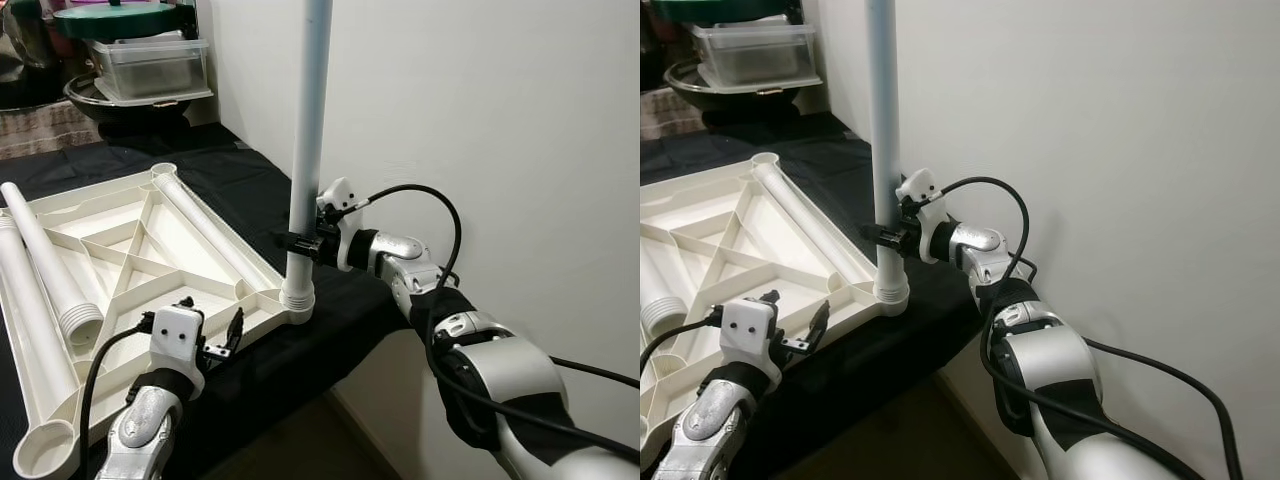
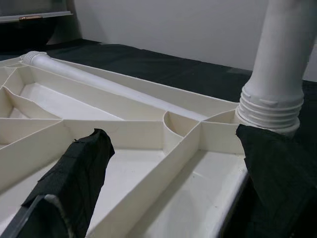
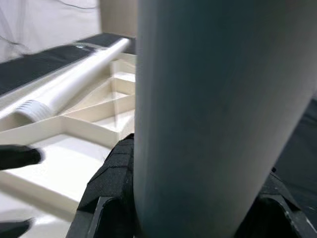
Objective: Building children table
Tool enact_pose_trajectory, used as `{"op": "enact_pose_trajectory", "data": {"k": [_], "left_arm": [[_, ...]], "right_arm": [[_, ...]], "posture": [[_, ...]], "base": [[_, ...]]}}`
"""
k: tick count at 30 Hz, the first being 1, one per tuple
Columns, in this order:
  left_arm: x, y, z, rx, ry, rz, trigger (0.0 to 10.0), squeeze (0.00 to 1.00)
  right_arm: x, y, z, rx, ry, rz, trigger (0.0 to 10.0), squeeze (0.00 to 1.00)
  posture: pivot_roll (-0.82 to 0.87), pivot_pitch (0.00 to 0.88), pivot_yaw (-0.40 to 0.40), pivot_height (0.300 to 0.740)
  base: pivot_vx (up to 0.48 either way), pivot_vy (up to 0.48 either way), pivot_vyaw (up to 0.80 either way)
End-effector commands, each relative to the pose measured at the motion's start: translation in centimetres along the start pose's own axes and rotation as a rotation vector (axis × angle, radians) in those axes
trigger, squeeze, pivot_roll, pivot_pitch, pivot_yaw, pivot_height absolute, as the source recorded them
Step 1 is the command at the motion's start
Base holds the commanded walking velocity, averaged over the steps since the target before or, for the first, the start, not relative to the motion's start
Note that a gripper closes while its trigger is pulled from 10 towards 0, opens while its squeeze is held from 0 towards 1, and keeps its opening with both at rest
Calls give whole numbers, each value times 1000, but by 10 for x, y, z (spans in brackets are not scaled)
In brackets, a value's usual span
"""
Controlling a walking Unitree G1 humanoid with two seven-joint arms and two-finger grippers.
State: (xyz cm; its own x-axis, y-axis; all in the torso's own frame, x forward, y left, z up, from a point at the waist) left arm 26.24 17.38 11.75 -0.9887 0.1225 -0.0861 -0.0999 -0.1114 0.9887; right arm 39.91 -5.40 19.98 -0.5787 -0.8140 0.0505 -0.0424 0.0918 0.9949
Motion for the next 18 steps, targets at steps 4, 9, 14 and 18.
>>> {"op": "enact_pose_trajectory", "data": {"k": [4,9,14,18], "left_arm": [[1,-1,0,11,-1,5,10000,0],[0,0,0,14,4,3,10000,0],[-2,-1,-4,19,-3,4,10000,0],[-5,1,-4,16,3,-4,10000,0]], "right_arm": [[-2,-8,-19,-54,-415,100,0,0],[1,-14,-26,-206,-726,94,0,0],[-43,1,23,-354,-763,29,0,0],[-66,16,53,-394,-669,-4,0,0]], "posture": [[95,0,-126,740],[96,0,-122,740],[89,0,-117,740],[93,0,-125,740]], "base": [[0,0,0],[0,0,0],[0,0,0],[0,0,0]]}}
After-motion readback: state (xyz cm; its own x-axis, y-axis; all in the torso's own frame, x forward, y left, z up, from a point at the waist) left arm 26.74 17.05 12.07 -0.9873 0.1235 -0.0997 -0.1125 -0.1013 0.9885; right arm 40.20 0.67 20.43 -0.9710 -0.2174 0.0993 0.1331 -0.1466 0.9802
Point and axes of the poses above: a point about 5 cm out from each wrist's last joint towards the gripper, its own x axis pointing back from the gripper into the wrist, its own y axis along the axis of the wrist's last joint, z = x × y, the point moved 1 cm from there along -x, pointing out of the wrist towards the gripper, and after that the axes turned 2 degrees about -x, right-handed, at the moved point
